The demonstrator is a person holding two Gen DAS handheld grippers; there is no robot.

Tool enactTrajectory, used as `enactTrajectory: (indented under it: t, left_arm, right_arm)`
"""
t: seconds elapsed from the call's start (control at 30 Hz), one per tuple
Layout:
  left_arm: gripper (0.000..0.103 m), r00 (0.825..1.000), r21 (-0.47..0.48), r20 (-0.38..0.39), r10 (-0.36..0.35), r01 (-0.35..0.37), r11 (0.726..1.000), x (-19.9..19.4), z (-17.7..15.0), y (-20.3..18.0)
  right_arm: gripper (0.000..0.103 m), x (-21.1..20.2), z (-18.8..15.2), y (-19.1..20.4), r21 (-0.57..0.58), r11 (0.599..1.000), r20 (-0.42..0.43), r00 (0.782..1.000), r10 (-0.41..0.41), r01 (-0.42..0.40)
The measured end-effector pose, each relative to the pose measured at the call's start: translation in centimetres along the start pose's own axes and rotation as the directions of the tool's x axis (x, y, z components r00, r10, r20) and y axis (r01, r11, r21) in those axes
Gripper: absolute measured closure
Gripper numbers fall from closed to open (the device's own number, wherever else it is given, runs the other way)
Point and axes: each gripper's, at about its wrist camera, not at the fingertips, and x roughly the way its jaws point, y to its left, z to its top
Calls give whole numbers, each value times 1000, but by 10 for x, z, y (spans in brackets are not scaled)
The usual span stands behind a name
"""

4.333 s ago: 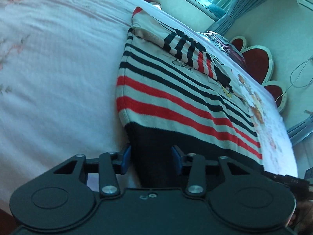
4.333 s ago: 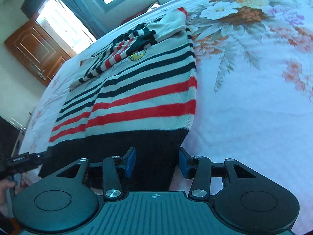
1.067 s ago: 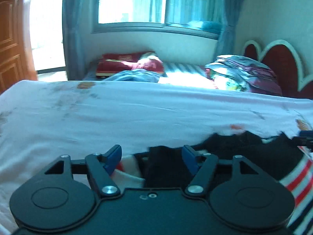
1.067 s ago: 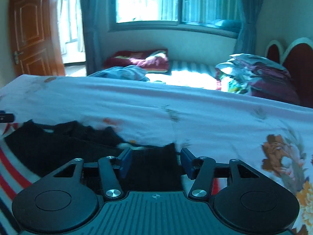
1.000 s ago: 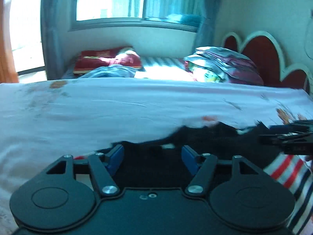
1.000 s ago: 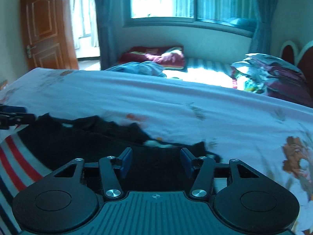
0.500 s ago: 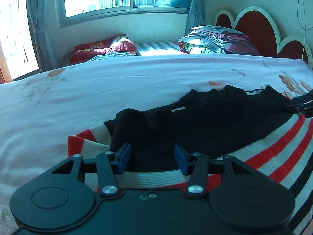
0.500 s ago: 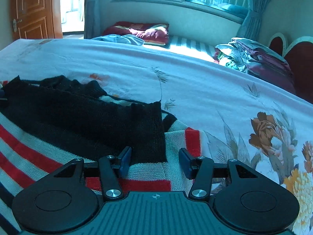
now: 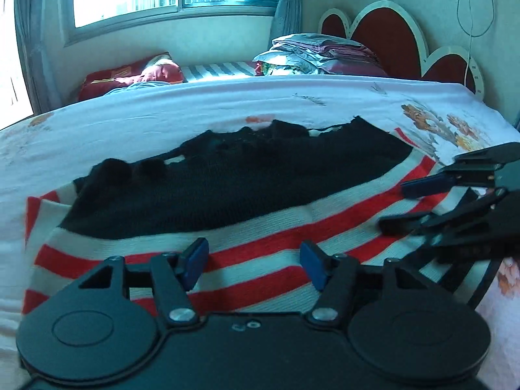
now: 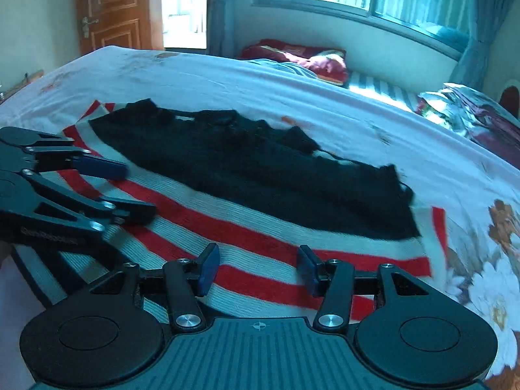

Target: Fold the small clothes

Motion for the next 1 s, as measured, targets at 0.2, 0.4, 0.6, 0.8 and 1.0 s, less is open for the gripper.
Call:
enactTrajectory:
  t: [0.2, 0.4, 0.6, 0.8, 1.0]
  left_arm:
    - [41, 996, -101, -11, 92, -92, 991, -34, -26, 59]
    - [43, 999, -34, 36, 40, -38, 999, -49, -22, -4]
    - [40, 998, -1, -23, 51, -51, 999, -32, -41, -48]
    - [43, 995, -46, -13, 95, -96, 994, -55, -52, -22]
    - [46, 984, -105, -32, 173, -175, 979, -83, -83, 31]
  right_arm:
    - [52, -29, -31, -52, 94, 989, -39, 993, -114, 118]
    - [52, -54, -20, 6, 61, 998, 48, 999, -8, 5]
    - [52, -35, -42, 60, -20, 999, -22, 999, -28, 28]
    - [52, -52, -53, 39, 51, 996, -30, 997, -77, 79]
    - [52, -77, -92, -28, 182, 975, -99, 989, -111, 128]
